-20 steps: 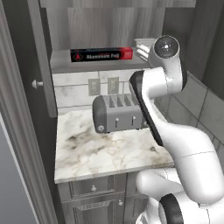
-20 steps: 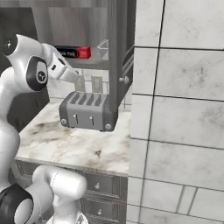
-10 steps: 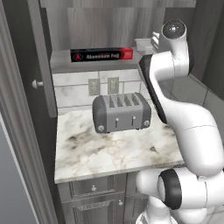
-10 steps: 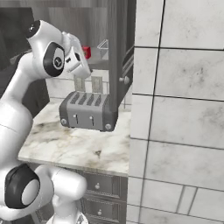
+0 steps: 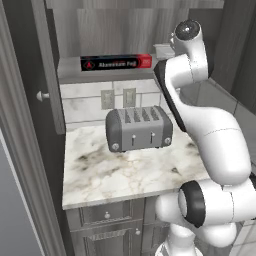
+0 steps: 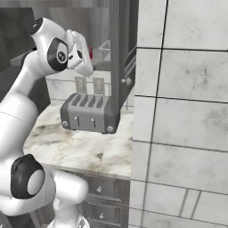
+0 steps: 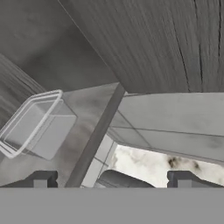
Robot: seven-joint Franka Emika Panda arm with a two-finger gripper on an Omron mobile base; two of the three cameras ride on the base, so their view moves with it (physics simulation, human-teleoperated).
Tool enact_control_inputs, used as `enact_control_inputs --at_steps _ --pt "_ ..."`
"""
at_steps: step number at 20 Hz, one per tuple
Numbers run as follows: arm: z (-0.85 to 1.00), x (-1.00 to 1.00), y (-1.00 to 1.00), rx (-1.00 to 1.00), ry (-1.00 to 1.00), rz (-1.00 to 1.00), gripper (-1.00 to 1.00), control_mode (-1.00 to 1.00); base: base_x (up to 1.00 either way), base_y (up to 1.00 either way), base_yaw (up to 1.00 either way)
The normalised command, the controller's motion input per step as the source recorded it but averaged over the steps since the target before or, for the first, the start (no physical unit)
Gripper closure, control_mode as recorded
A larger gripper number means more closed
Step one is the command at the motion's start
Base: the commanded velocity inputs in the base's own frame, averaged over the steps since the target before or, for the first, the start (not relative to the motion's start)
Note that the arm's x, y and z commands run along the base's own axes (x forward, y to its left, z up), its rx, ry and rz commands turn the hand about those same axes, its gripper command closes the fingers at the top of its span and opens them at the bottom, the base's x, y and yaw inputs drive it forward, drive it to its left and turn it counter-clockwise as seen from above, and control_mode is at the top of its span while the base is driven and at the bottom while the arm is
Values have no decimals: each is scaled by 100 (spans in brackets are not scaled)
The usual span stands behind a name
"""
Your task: Retrieve the tupperware and aluminum foil from the cabinet and place them on the dining counter near the plate with avocado and lemon to prepare for storing leftovers.
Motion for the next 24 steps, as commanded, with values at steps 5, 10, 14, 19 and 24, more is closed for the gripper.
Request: enact_control_inputs --at_steps 5,10,14,19,24 --pt "-2 31 -3 0 -4 -5 -100 -100 0 0 0" --pt "0 35 0 0 -5 -5 -100 -100 0 0 0" --pt "0 43 -7 0 0 -5 -100 -100 0 0 0" --pt "0 43 -14 0 0 -3 -100 -100 0 0 0" --pt "0 46 -10 0 0 -1 -100 -100 0 0 0"
